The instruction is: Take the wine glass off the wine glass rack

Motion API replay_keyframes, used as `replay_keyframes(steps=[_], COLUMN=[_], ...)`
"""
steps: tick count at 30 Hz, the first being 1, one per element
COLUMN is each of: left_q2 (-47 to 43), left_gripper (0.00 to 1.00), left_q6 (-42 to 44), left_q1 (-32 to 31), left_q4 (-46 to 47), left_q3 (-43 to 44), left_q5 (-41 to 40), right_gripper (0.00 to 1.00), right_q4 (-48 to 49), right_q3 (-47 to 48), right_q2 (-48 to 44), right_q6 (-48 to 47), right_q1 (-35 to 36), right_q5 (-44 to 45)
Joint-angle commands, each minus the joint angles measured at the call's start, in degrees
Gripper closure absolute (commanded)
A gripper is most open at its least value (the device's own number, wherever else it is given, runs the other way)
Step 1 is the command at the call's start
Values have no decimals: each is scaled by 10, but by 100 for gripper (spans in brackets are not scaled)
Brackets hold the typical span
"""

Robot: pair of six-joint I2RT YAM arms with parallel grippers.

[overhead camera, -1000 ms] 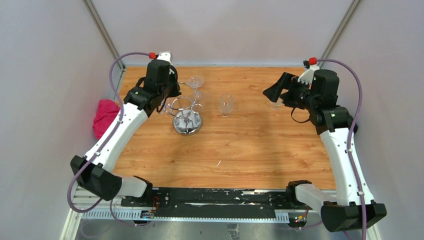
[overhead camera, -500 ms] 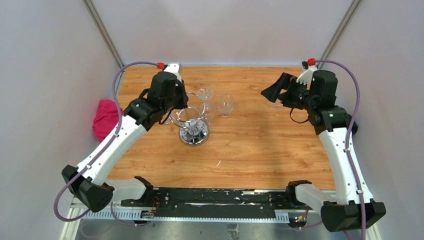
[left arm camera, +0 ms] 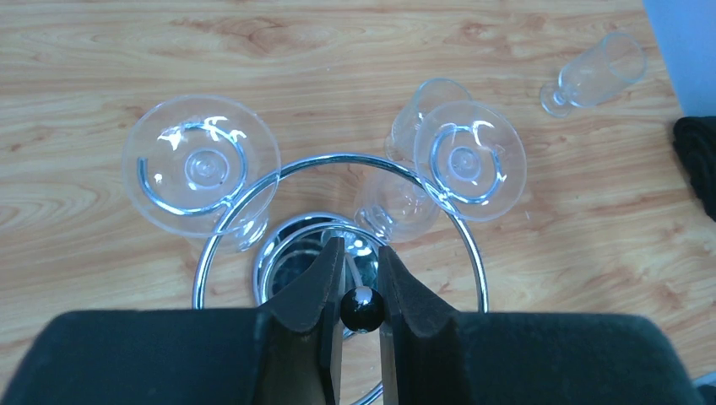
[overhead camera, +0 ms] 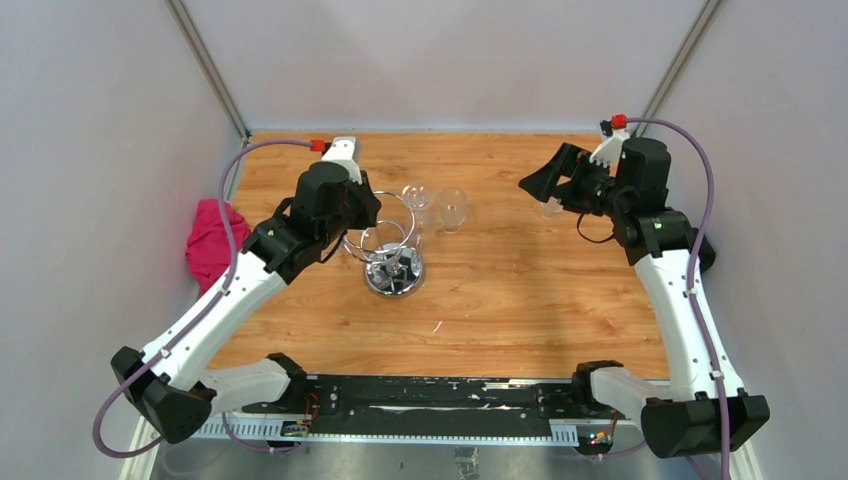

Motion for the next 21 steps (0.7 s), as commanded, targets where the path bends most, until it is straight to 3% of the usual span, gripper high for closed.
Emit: replay_keyframes(steps=[1,13,15,19,21], left_q2=[-32,-22,-13,0,3], left_gripper=[100,100,95,77,64], left_q6=[-74,-60,-62,-62,-58], left_q1=[-13,-17,-18,-18,-18], left_q4=[60,72,82,87,90], left_q3=[-36,-32,-36,-39,-40], left_q5=[43,47,58,65,64], right_gripper=[10,11,11,13,20], right_q4=[22,48,56,81,104], right_q3=[-14,-25,-31,-47,-55], right_q2=[6,21,23,27,30], right_q6=[16,36,42,57,67], right_q1=[-7,-5,-5,-4,-2], right_q5=[-21,-53,-65,-91,-113])
